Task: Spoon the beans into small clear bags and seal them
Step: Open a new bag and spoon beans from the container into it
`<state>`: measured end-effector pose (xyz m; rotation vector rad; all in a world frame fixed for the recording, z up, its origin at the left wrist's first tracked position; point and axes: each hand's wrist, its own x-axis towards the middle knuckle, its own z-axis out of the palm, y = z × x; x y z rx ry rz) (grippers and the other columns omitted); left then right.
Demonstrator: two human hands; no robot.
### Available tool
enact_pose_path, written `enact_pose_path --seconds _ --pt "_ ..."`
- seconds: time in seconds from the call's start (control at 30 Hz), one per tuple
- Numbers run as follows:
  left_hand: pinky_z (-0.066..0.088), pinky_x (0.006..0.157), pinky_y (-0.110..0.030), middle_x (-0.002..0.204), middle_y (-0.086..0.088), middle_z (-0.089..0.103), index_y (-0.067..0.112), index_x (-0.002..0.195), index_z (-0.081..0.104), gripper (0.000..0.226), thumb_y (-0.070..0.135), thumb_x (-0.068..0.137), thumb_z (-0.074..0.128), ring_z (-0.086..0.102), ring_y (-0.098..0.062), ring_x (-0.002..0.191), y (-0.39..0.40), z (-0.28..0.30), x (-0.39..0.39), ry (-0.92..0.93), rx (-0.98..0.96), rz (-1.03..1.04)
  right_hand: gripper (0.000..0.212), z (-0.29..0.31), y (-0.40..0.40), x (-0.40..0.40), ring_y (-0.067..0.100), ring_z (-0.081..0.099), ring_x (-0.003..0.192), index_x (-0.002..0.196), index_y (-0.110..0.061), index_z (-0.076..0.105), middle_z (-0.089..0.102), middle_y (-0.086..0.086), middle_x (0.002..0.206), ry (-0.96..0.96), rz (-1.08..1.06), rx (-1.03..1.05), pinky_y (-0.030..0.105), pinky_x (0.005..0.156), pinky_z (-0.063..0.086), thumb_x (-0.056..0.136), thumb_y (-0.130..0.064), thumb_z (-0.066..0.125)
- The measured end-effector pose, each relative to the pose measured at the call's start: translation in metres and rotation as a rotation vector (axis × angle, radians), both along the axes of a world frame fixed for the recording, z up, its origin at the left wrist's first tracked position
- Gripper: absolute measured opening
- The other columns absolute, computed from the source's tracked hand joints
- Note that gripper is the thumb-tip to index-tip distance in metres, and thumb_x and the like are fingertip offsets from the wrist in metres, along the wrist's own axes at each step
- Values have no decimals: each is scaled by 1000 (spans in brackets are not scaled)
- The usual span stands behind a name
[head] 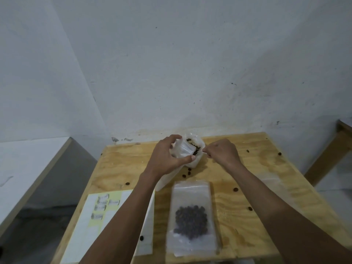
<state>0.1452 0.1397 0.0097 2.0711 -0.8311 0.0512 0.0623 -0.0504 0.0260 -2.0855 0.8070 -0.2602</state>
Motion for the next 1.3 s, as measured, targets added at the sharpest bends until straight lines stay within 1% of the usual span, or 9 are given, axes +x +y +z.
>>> enact_pose_path --seconds 0.23,0.37,0.43,0.57,0.7,0.83,1.07,1.23,1.3 --pt "47 90 -34 127 6 62 27 135 56 87 69 63 83 52 -17 117 13 -12 4 -130 101 56 19 19 -11 -3 22 56 56 63 -3 72 65 13 60 -32 9 -17 32 55 41 72 -19 66" --pt "43 90 -31 128 3 62 25 136 56 90 68 63 84 49 -18 121 12 -12 3 -148 112 73 25 33 -10 -6 36 74 78 85 -1 78 75 18 84 -62 63 -38 33 60 52 75 -21 69" --pt "42 91 -30 130 4 61 25 137 56 89 66 64 85 49 -18 121 9 -11 2 -160 98 81 27 39 -4 -6 37 73 84 86 -2 78 75 17 85 -56 110 -74 44 67 62 75 -25 71" --pt "41 92 -30 133 4 61 24 137 55 87 65 66 85 50 -18 122 2 -10 0 -187 72 78 20 44 10 -7 33 75 81 85 -9 81 78 4 79 9 222 -218 52 71 62 82 -24 68" --pt "45 91 -32 132 3 62 23 137 56 90 73 65 78 52 -18 118 2 -10 1 -192 70 81 23 47 13 -10 25 74 74 83 -23 83 78 -8 76 -1 163 -345 46 65 64 87 -18 62" --pt "53 86 -34 128 5 64 24 137 57 89 70 65 81 60 -14 109 8 -9 4 -49 -74 116 25 42 6 -9 16 65 58 91 -26 82 73 -7 73 -5 39 -431 21 45 42 94 -18 59" --pt "53 76 -20 111 16 70 30 123 64 67 57 66 88 66 0 99 0 3 2 184 -238 76 24 9 19 -4 23 65 73 93 -16 79 71 3 83 170 107 -567 28 56 47 88 -5 59" --pt "61 81 -48 106 2 77 29 116 69 59 59 68 82 73 -21 99 -15 7 5 378 -415 41 23 -1 30 -4 23 64 71 95 -20 81 75 2 87 128 148 -466 26 55 44 89 -12 60" --pt "61 80 -55 105 -2 77 27 116 70 55 56 70 81 74 -26 98 -18 8 5 437 -484 30 22 -2 28 -2 20 60 60 78 -21 80 72 1 72 110 140 -298 26 51 42 89 -18 61"
